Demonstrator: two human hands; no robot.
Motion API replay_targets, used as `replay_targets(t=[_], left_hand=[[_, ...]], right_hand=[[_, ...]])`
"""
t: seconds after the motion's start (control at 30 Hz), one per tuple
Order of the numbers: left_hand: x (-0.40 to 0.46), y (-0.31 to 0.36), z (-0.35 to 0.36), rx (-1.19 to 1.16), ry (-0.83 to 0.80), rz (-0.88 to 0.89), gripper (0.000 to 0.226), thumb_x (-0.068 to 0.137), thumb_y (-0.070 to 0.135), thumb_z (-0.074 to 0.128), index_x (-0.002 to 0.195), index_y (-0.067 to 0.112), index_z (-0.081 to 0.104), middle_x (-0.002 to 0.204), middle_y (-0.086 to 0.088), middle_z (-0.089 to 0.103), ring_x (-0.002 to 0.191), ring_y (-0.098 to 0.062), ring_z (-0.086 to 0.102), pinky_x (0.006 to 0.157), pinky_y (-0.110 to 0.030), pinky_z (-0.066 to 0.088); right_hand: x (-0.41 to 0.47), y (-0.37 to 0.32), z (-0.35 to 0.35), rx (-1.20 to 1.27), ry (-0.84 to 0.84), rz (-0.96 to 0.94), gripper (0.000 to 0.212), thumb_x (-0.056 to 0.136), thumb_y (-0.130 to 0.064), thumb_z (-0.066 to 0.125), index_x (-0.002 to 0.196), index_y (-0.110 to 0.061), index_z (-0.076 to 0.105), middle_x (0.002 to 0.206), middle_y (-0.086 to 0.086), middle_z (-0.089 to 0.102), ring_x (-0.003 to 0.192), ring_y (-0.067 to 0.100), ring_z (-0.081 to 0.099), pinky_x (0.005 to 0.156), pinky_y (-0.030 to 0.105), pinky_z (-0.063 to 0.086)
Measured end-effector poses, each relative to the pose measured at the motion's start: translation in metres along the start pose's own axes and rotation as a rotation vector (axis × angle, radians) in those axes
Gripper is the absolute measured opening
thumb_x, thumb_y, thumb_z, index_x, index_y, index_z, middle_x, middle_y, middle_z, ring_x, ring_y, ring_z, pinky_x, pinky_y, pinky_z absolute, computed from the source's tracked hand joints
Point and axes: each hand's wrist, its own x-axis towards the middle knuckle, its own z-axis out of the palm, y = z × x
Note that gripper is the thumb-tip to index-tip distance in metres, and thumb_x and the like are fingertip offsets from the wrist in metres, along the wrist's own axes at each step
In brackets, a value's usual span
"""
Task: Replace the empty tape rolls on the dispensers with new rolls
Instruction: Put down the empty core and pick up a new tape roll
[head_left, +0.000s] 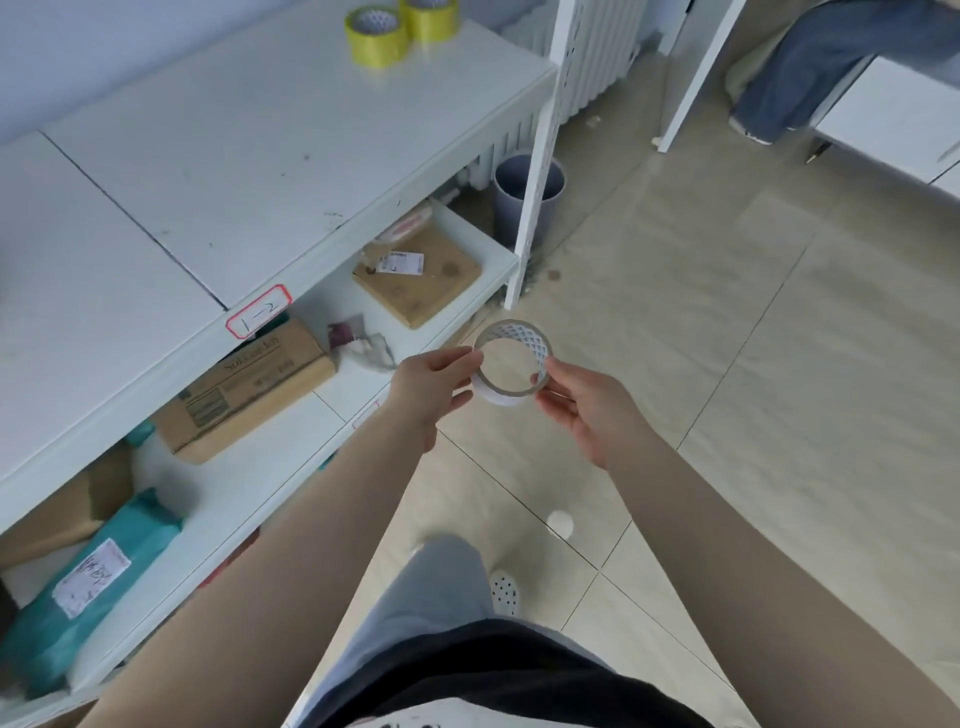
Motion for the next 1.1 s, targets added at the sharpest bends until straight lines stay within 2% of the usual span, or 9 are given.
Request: replay_targets(t=[0.13,0.27,0.37,0.57,0.8,0.93,1.1], left_hand=[[0.044,0.026,0.03,0.01,-0.005,0.002,0.017,0.083,0.02,0.072,0.098,0.013,0.07,0.098,-0.004,0.071,0.086,-0.013,0.066,0.08,-0.025,0.056],[0.104,0.053,0.056,0.011,-0.022,-0.011,0.033,0.081,0.02,0.074,0.111,0.006,0.07,0.103,-0.007,0.072,0.09,-0.017,0.067,0.081,-0.026,0.056],[0.148,0.082,0.076,0.018,-0.053,-0.011,0.035,0.08,0.019,0.076,0.112,0.006,0.07,0.106,-0.009,0.072,0.094,-0.019,0.068,0.086,-0.027,0.057],[0.213,0.146,0.11,0.048,-0.08,-0.013,0.029,0.081,0.02,0.074,0.108,0.009,0.07,0.105,-0.007,0.073,0.099,-0.021,0.07,0.089,-0.032,0.057],[0.279,0.193,0.132,-0.047,-0.017,-0.012,0.016,0.079,0.016,0.076,0.094,0.013,0.071,0.1,-0.008,0.075,0.098,-0.022,0.071,0.09,-0.034,0.056],[0.314,0.223,0.146,-0.112,0.076,0.021,0.019,0.08,0.016,0.075,0.098,0.01,0.071,0.104,-0.011,0.073,0.101,-0.024,0.07,0.092,-0.033,0.055],[0.346,0.256,0.159,-0.235,0.2,0.073,0.027,0.083,0.019,0.072,0.107,0.005,0.07,0.109,-0.012,0.072,0.107,-0.025,0.068,0.092,-0.033,0.055]], right_hand=[[0.041,-0.036,-0.006,0.038,0.002,0.002,0.014,0.088,-0.017,0.066,0.095,-0.005,0.069,0.098,0.011,0.069,0.088,0.017,0.066,0.073,0.023,0.056],[0.092,-0.077,-0.005,0.046,0.044,0.01,0.013,0.088,-0.015,0.066,0.094,-0.004,0.069,0.099,0.013,0.068,0.089,0.017,0.066,0.079,0.025,0.057],[0.129,-0.111,-0.002,0.036,0.069,0.006,0.015,0.088,-0.015,0.066,0.097,-0.003,0.069,0.105,0.015,0.068,0.092,0.019,0.065,0.083,0.027,0.057],[0.19,-0.178,0.006,0.068,0.081,-0.013,0.013,0.088,-0.015,0.066,0.095,-0.005,0.07,0.102,0.012,0.07,0.087,0.017,0.067,0.078,0.025,0.058],[0.273,-0.246,0.021,0.012,-0.023,-0.005,0.012,0.087,-0.015,0.067,0.094,-0.006,0.071,0.103,0.011,0.071,0.089,0.017,0.067,0.072,0.023,0.058],[0.326,-0.288,0.036,-0.066,-0.108,0.012,0.011,0.088,-0.015,0.066,0.091,-0.004,0.07,0.098,0.012,0.069,0.091,0.019,0.065,0.082,0.027,0.058],[0.381,-0.343,0.061,-0.163,-0.265,0.036,0.017,0.087,-0.016,0.068,0.098,-0.003,0.069,0.094,0.007,0.074,0.085,0.014,0.07,0.08,0.025,0.058]])
